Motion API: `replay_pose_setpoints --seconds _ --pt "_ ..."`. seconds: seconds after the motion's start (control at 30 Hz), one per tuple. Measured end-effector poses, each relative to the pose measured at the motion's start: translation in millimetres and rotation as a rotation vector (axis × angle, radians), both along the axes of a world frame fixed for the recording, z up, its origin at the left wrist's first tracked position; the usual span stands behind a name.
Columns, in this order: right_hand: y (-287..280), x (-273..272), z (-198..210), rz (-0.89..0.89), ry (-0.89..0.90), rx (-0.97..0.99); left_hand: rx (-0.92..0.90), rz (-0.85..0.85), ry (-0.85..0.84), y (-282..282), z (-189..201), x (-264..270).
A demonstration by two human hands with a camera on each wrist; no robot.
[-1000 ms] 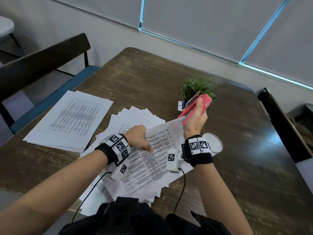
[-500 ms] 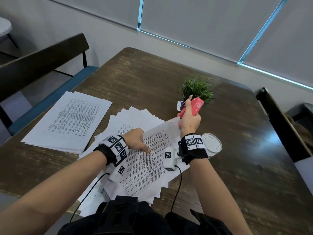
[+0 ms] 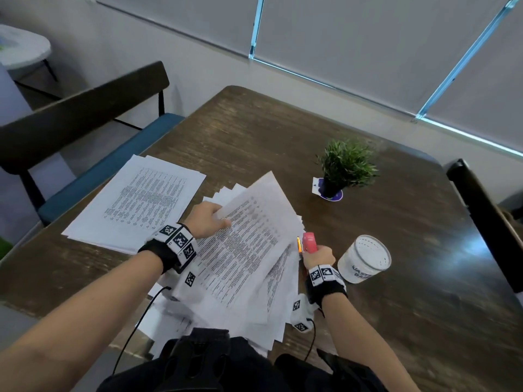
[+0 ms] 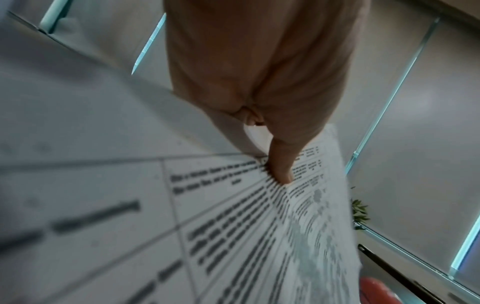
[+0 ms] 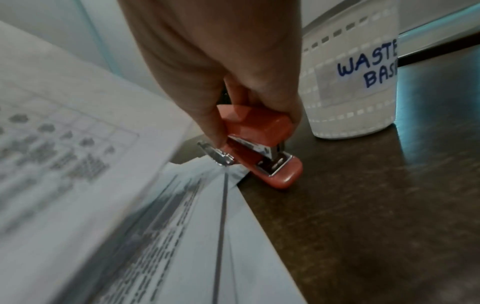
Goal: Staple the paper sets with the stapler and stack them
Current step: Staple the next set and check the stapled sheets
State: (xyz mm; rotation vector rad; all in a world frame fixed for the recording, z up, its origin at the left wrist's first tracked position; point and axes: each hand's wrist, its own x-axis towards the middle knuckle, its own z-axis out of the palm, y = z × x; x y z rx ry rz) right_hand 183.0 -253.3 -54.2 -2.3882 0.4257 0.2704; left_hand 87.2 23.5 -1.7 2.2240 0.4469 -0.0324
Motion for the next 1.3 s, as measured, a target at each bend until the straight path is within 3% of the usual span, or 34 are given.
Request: replay_pose_setpoints --seconds 0.2,0.3,0.37,0.47,0.53,0.67,0.77,0.87,0.97,1.1,1.2,1.3 --pt "13.2 1.1 -8.3 0.044 -0.005 -0.063 -0.186 0.087 -0.171 17.0 9.1 -1.0" --pt "33.5 -0.1 -0.3 0.011 -0.156 -0.142 -0.245 0.124 -0.222 30.5 10.7 2.2" --pt "54.9 -2.2 8.5 0.043 -0.238 0.088 -0.269 0.137 -0.254 38.1 11.9 4.9" --pt "97.0 -9.2 17.7 0.101 0.028 0.691 -0.277 0.177 -0.294 53.2 15.4 10.1" --pt "118.2 -13.4 15.9 0.141 0.104 0.785 -0.268 0.243 -0.315 64.5 17.0 13.3" --pt "143.6 -13.3 11.6 0.156 -0.143 0.687 -0.302 0.238 -0.272 89.8 12.7 9.3" --pt "154.7 -5.3 2.9 0.033 -0.155 0.731 -0.292 0.085 -0.029 101.6 -0.1 -5.5" --pt "165.7 0.6 -9.4 0.082 -0.146 0.628 -0.261 0.038 0.069 116.1 -24.4 -18.4" --pt "174.8 -1.3 -19.2 0.221 -0.079 0.493 -0.207 0.131 0.069 134.2 -46.2 -27.0" --pt "171.6 -11.4 -33.9 0.273 0.0 0.275 0.066 0.328 0.064 165.4 -65.4 -40.2" --pt "161.2 -18.7 -41.1 0.357 0.013 0.021 0.131 0.455 0.051 195.4 -82.5 -52.3" --pt "153.0 -24.1 -48.5 0.431 0.026 -0.067 0.197 0.513 0.066 215.8 -95.3 -62.8"
